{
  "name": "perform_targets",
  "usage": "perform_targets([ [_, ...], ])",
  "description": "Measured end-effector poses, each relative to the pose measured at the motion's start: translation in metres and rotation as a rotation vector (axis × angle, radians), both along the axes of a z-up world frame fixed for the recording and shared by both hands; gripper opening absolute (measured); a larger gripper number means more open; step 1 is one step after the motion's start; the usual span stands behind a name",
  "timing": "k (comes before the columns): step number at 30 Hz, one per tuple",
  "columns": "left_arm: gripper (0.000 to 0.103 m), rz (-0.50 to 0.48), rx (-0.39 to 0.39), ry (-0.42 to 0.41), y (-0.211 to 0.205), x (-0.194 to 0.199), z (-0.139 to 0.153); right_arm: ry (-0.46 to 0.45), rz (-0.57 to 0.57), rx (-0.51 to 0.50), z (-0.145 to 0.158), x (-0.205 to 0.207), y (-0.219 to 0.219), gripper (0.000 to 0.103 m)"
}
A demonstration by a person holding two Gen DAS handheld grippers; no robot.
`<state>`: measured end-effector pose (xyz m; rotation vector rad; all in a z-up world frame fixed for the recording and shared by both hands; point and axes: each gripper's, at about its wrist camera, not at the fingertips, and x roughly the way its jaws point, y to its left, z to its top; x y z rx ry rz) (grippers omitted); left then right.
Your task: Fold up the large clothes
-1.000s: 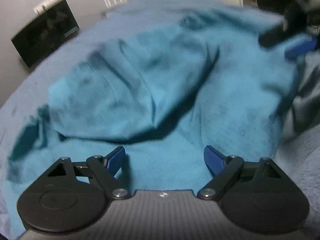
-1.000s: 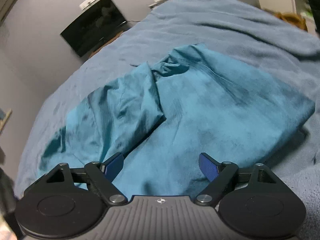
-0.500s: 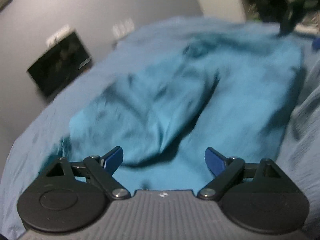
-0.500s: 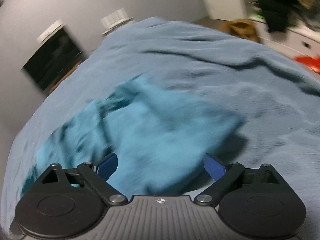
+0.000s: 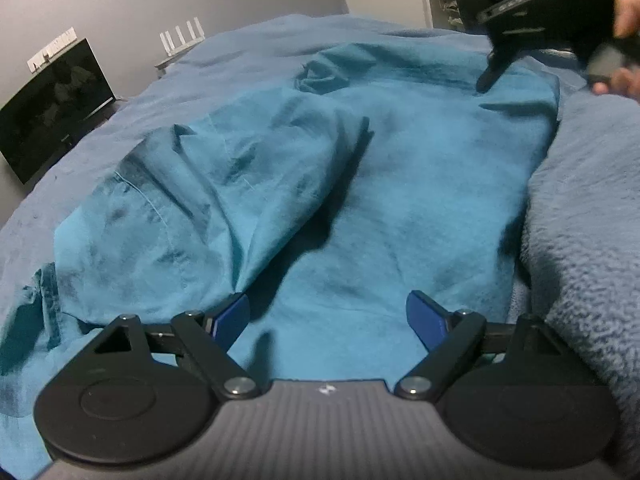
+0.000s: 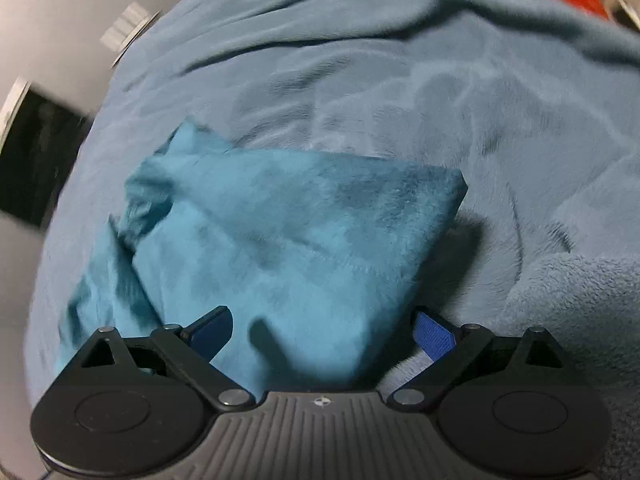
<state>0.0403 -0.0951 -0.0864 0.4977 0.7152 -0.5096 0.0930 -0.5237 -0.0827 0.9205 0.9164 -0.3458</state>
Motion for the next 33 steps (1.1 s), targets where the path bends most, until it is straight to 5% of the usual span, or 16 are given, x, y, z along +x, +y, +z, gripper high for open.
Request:
perform_targets([
  [5, 0.086, 0.001, -0.011, -0.02, 0.001, 0.0, 0.001, -0.021, -0.066, 0.067, -0.018, 0.007, -0.003, 0.094],
  [8, 0.086, 0.027, -0.035, -0.051, 0.006, 0.0, 0.007, -0.123, -0.107, 0.109, -0.019, 0.0, -0.004, 0.075],
  [13, 0.086, 0.153, -0.112, -0.194, 0.02, 0.003, 0.028, -0.349, -0.072, 0.081, 0.0, -0.019, 0.002, 0.016],
  [15, 0.087, 0.234, -0.156, -0.239, 0.028, 0.008, 0.035, -0.442, -0.017, 0.039, 0.013, -0.026, 0.01, 0.012],
  [20, 0.088, 0.425, -0.131, -0.255, 0.038, 0.035, 0.032, -0.49, 0.052, -0.041, 0.028, -0.035, 0.025, 0.017],
  [22, 0.088, 0.451, -0.105, -0.232, 0.039, 0.045, 0.027, -0.439, 0.035, -0.018, 0.022, -0.029, 0.02, 0.041],
  [23, 0.088, 0.454, -0.097, -0.226, 0.039, 0.048, 0.025, -0.405, 0.02, -0.012, 0.018, -0.026, 0.018, 0.044],
  [27, 0.088, 0.441, -0.053, -0.24, 0.032, 0.059, 0.022, -0.36, -0.01, 0.017, 0.006, -0.009, 0.012, 0.049],
  [30, 0.088, 0.438, -0.091, -0.261, 0.028, 0.064, 0.028, -0.346, -0.04, 0.064, -0.002, 0.002, 0.004, 0.049],
  [33, 0.088, 0.424, -0.107, -0.197, 0.02, 0.078, 0.024, -0.373, -0.08, 0.119, -0.015, 0.004, -0.003, 0.045],
])
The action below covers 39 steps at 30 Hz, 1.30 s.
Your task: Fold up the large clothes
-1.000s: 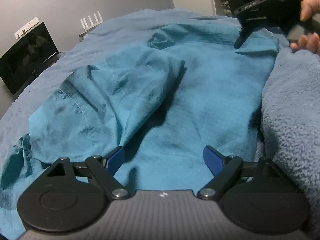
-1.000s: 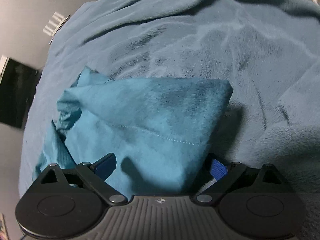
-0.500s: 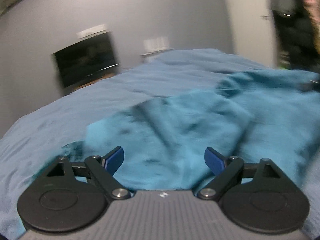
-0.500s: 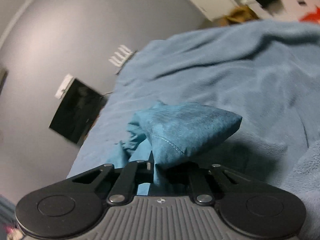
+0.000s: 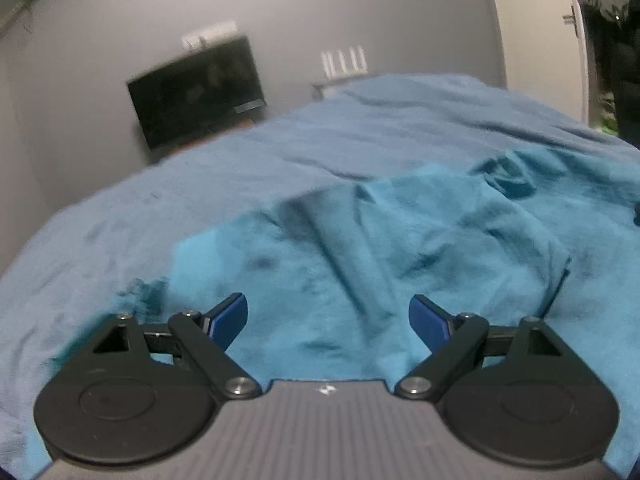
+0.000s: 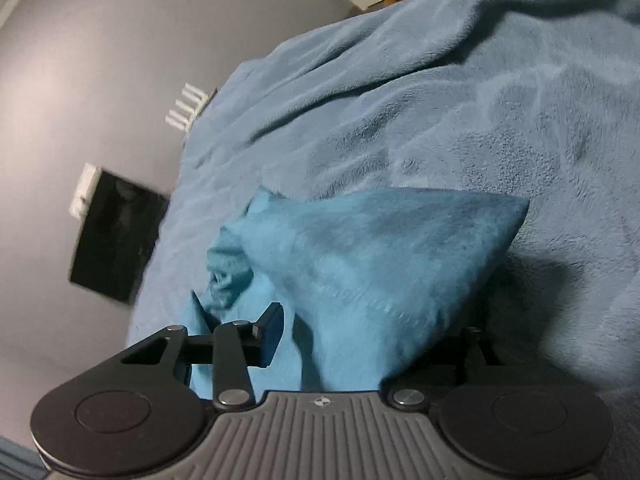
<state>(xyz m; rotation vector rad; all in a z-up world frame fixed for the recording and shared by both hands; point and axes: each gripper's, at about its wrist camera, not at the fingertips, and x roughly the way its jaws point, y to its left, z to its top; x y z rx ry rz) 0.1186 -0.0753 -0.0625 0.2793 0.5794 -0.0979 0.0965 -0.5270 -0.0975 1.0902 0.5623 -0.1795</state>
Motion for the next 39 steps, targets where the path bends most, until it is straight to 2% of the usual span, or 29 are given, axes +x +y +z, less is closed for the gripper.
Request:
perform_targets([
  [1, 0.088, -0.015, 0.02, 0.04, -0.005, 0.005, -0.006, -0.014, 0.0, 0.008, -0.001, 0.001, 0.0, 0.037],
  [2, 0.088, -0.032, 0.054, 0.108, -0.011, 0.012, -0.016, -0.026, 0.006, 0.004, -0.003, 0.002, 0.003, 0.034],
  [3, 0.087, -0.049, 0.086, 0.18, -0.017, 0.018, -0.027, -0.04, 0.018, -0.006, -0.002, 0.002, 0.003, 0.027],
  [4, 0.087, -0.054, 0.114, 0.216, -0.021, 0.021, -0.037, -0.06, 0.035, -0.029, 0.001, 0.002, 0.006, 0.022],
  [6, 0.087, -0.063, 0.147, 0.198, -0.026, 0.02, -0.04, -0.107, 0.072, -0.094, 0.01, 0.002, 0.014, 0.018],
  [9, 0.088, -0.077, 0.168, 0.186, -0.024, 0.012, -0.026, -0.166, 0.127, -0.22, 0.024, 0.002, 0.03, 0.017],
  [13, 0.088, -0.072, 0.125, 0.131, 0.017, -0.021, 0.01, -0.234, 0.187, -0.318, 0.043, -0.005, 0.042, 0.015],
  [19, 0.088, 0.136, 0.175, 0.158, 0.125, -0.055, 0.05, -0.346, 0.298, -0.571, 0.083, -0.026, 0.088, 0.014],
  [22, 0.088, 0.245, 0.195, 0.112, 0.167, -0.068, 0.061, -0.416, 0.365, -0.708, 0.105, -0.044, 0.12, 0.013],
  [24, 0.088, 0.322, 0.135, 0.104, 0.191, -0.07, 0.064, -0.448, 0.407, -0.796, 0.119, -0.055, 0.143, 0.013],
  [26, 0.088, 0.349, 0.036, 0.12, 0.208, -0.069, 0.063, -0.474, 0.438, -0.857, 0.132, -0.067, 0.163, 0.013],
  [27, 0.088, 0.358, 0.011, 0.138, 0.213, -0.066, 0.061, -0.488, 0.455, -0.895, 0.137, -0.071, 0.175, 0.013],
  [31, 0.088, 0.367, -0.041, 0.261, 0.227, -0.052, 0.04, -0.54, 0.531, -1.019, 0.154, -0.089, 0.224, 0.013],
  [34, 0.088, 0.383, -0.055, 0.426, 0.232, -0.043, 0.009, -0.579, 0.601, -1.094, 0.161, -0.101, 0.262, 0.013],
  [36, 0.089, 0.387, -0.106, 0.511, 0.239, -0.035, -0.009, -0.605, 0.657, -1.148, 0.162, -0.113, 0.291, 0.013],
  [39, 0.089, 0.415, -0.196, 0.502, 0.255, -0.038, -0.004, -0.632, 0.735, -1.201, 0.162, -0.128, 0.327, 0.013],
])
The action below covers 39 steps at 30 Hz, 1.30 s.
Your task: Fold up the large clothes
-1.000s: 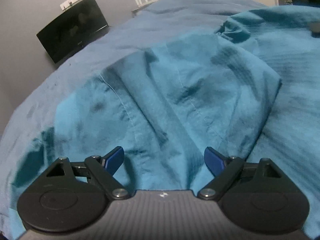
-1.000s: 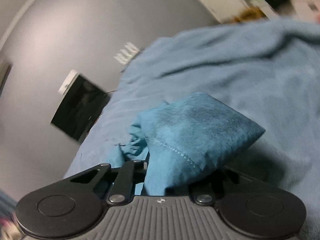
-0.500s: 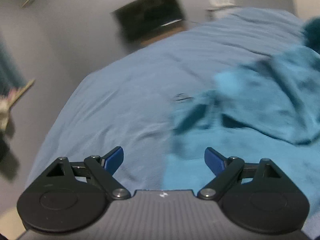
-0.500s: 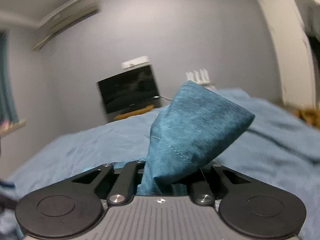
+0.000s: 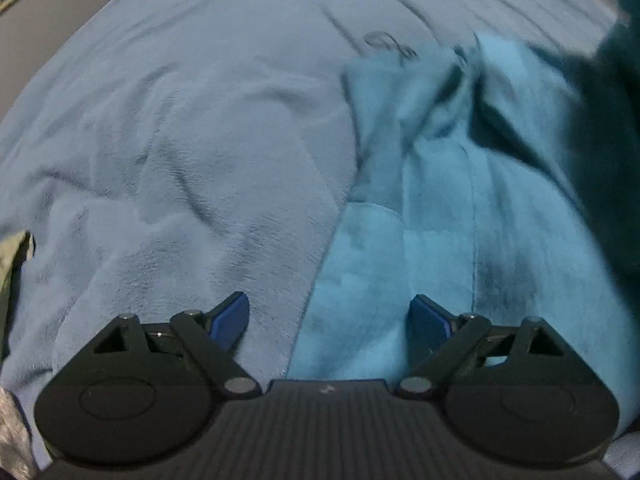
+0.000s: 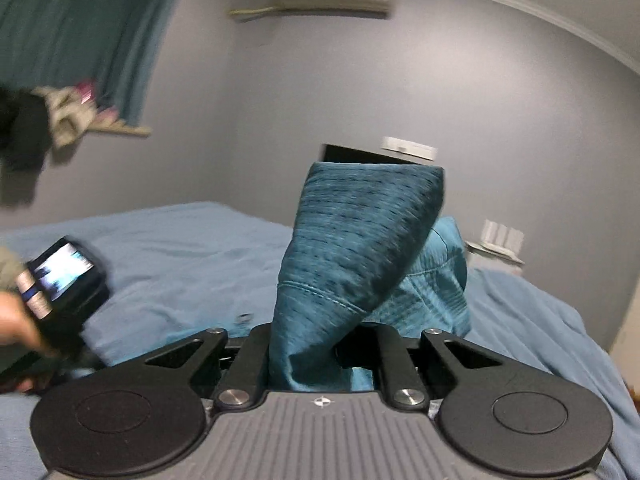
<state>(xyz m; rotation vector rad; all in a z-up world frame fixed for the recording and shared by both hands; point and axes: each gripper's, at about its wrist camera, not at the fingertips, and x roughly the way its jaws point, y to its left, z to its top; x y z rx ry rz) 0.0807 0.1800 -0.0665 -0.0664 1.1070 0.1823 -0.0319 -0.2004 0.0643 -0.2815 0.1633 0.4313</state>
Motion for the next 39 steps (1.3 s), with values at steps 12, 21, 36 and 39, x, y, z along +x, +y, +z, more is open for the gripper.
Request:
perform_targets([
  [12, 0.089, 0.092, -0.279, -0.269, 0.049, -0.038, 0.055, -0.054, 0.186, -0.247, -0.016, -0.084, 0.097, 0.012],
  [21, 0.089, 0.181, -0.255, -0.46, 0.079, -0.075, 0.097, -0.019, 0.283, -0.471, -0.059, -0.091, 0.164, 0.012],
  [36, 0.066, -0.172, -0.357, -0.276, 0.031, -0.059, 0.08, 0.293, 0.387, -0.408, -0.081, -0.093, 0.162, 0.034],
  [39, 0.06, -0.152, -0.396, -0.237, 0.042, -0.056, 0.07, 0.331, 0.411, -0.333, -0.071, -0.092, 0.15, 0.045],
])
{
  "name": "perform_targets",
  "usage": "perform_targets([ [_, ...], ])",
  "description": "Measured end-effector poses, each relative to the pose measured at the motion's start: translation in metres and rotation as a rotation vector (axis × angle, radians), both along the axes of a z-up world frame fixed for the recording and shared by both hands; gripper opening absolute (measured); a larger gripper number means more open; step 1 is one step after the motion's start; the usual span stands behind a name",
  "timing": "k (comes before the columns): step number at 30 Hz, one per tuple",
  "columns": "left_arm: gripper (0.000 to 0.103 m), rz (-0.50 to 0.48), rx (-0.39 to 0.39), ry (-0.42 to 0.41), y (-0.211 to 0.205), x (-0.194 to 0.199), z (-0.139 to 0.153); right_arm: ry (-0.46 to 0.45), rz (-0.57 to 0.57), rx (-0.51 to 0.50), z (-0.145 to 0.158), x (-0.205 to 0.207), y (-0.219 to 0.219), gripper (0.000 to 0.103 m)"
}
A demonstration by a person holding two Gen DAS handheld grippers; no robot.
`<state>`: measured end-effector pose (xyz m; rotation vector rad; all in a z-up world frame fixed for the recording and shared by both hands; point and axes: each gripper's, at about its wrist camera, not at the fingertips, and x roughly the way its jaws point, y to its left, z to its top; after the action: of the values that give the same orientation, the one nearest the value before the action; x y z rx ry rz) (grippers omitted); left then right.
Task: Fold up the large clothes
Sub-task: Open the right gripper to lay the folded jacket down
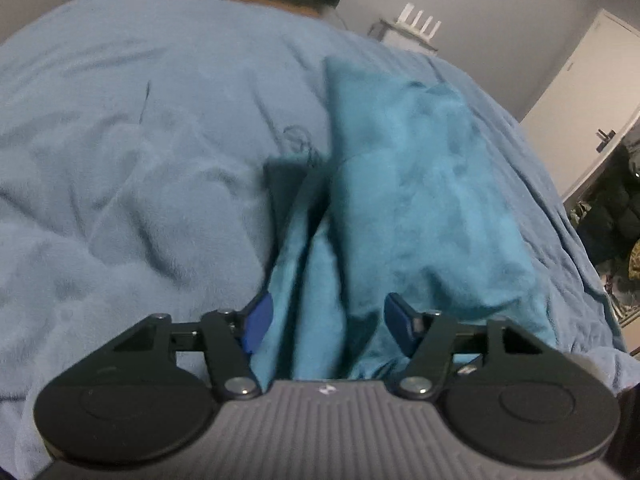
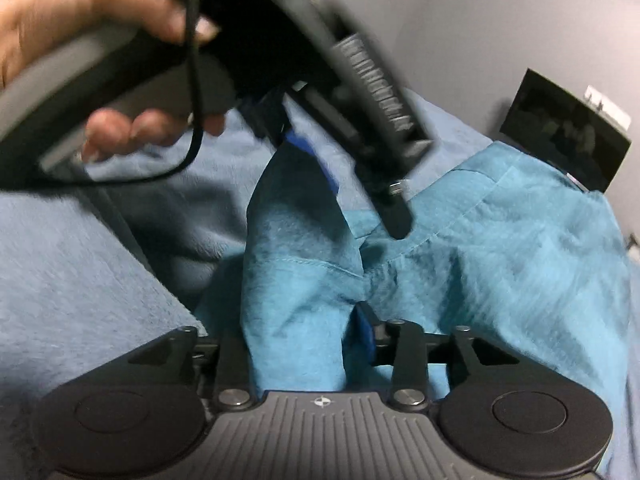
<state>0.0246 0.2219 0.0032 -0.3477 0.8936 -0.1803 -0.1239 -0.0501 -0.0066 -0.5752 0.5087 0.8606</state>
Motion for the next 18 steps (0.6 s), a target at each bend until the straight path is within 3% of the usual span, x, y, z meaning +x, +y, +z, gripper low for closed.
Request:
perform_targets([
  [3, 0.059, -0.006, -0.013, 0.038, 0.006, 0.002, -0.008, 0.059, 0.0, 0.058, 0.011, -0.004, -0.017, 0.061],
  [7, 0.057, -0.004, 0.039, 0.083, 0.005, 0.006, -0.021, 0.133, -0.013, 0.111, 0.027, -0.009, -0.036, 0.069],
  [11, 0.057, -0.016, 0.074, 0.075, 0.002, 0.004, -0.018, 0.174, -0.031, 0.186, 0.063, 0.0, -0.074, 0.069],
  [13, 0.057, -0.028, 0.131, 0.09, -0.003, 0.006, -0.021, 0.222, -0.063, 0.252, 0.074, 0.012, -0.096, 0.069],
  [15, 0.057, -0.04, 0.182, 0.12, -0.006, 0.008, -0.029, 0.228, -0.122, 0.313, 0.088, 0.022, -0.128, 0.069],
  [18, 0.057, -0.036, 0.195, 0.106, -0.008, 0.005, -0.026, 0.264, -0.227, 0.396, 0.097, 0.035, -0.164, 0.069],
])
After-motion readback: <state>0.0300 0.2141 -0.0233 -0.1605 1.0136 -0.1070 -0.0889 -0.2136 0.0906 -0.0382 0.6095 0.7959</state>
